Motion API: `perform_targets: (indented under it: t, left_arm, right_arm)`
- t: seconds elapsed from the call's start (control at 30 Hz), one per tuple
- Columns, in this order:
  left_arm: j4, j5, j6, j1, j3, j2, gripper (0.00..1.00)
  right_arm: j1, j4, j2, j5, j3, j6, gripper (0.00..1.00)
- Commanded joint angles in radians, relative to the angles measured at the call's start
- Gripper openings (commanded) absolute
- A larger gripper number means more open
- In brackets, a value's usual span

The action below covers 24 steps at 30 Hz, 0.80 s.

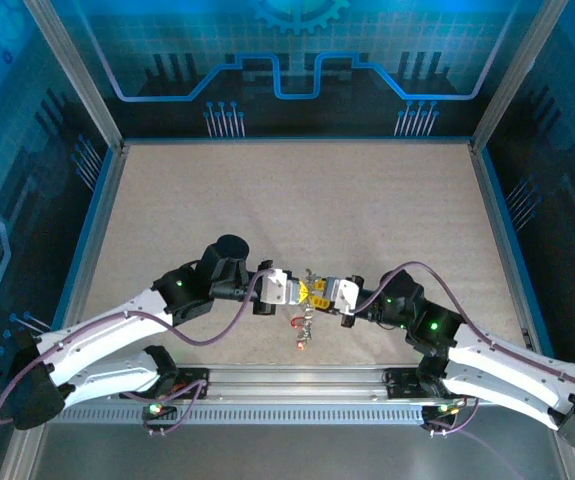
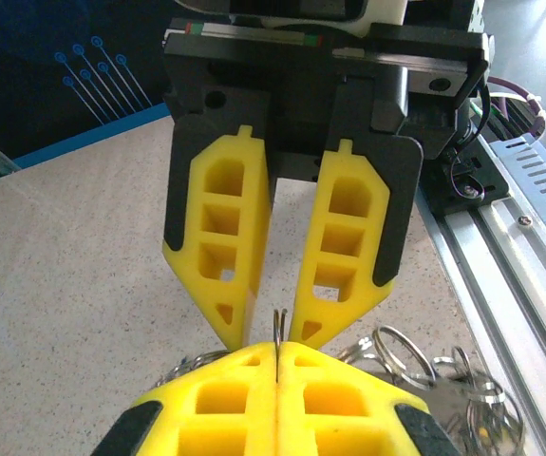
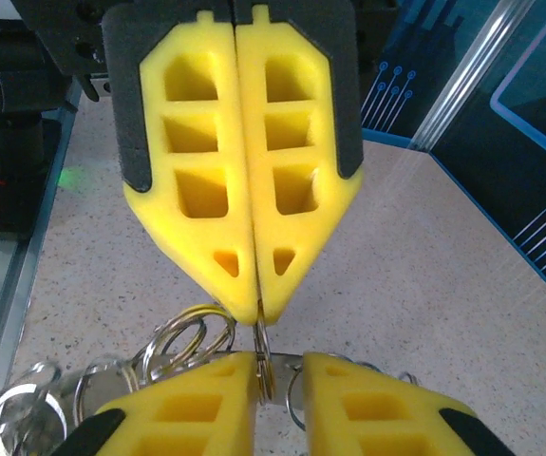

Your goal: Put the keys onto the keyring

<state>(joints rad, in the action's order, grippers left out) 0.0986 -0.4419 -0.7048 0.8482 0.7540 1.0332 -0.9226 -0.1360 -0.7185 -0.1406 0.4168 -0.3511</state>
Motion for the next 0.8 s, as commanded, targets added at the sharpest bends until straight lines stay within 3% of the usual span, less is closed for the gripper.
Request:
perform_targets:
  t: [0.0,0.07,0.17,0.2,0.27,0.33,0.43,0.5,0.63,0.77]
  left_arm:
    - [-0.065,-0.049,0.011,0.006,-0.003,-0.005,0.0]
    - [-0.065,-0.051,0.009,0.007,-0.007,-0.007,0.0]
    - [-0.06,-0.051,0.004,0.006,-0.013,-0.015,0.02]
    - [-0.056,-0.038,0.006,0.007,-0.016,-0.021,0.18]
    - [-0.053,-0.004,0.026,0.003,-0.017,-0.034,0.37]
    - [-0.038,0.027,0.068,-0.009,-0.007,-0.045,0.47]
    - [-0.004,0.034,0.229,-0.061,0.038,-0.053,0.54]
    - [0.014,0.017,0.339,-0.098,0.066,-0.05,0.57]
    - [-0.036,-0.04,0.437,-0.105,0.043,-0.023,0.59]
    - [-0.118,-0.146,0.583,-0.105,0.015,0.038,0.5]
  right_arm:
    - [-0.007,-0.02,-0.006,-0.014,0.023,0.005,0.12]
    - [-0.007,-0.018,-0.006,-0.013,0.025,0.004,0.02]
    - [-0.005,-0.007,0.003,-0.017,0.03,-0.005,0.0]
    - [-0.004,0.002,0.008,-0.019,0.034,-0.012,0.0]
    - [-0.002,0.022,0.021,-0.018,0.039,-0.027,0.0]
    - [0.0,0.033,0.04,-0.016,0.04,-0.043,0.0]
    - [0.001,0.048,0.063,-0.007,0.043,-0.069,0.0]
    - [0.001,0.061,0.069,-0.01,0.049,-0.094,0.0]
    - [0.002,0.059,0.064,-0.022,0.057,-0.128,0.0]
    - [0.004,0.046,0.044,0.005,0.07,-0.131,0.0]
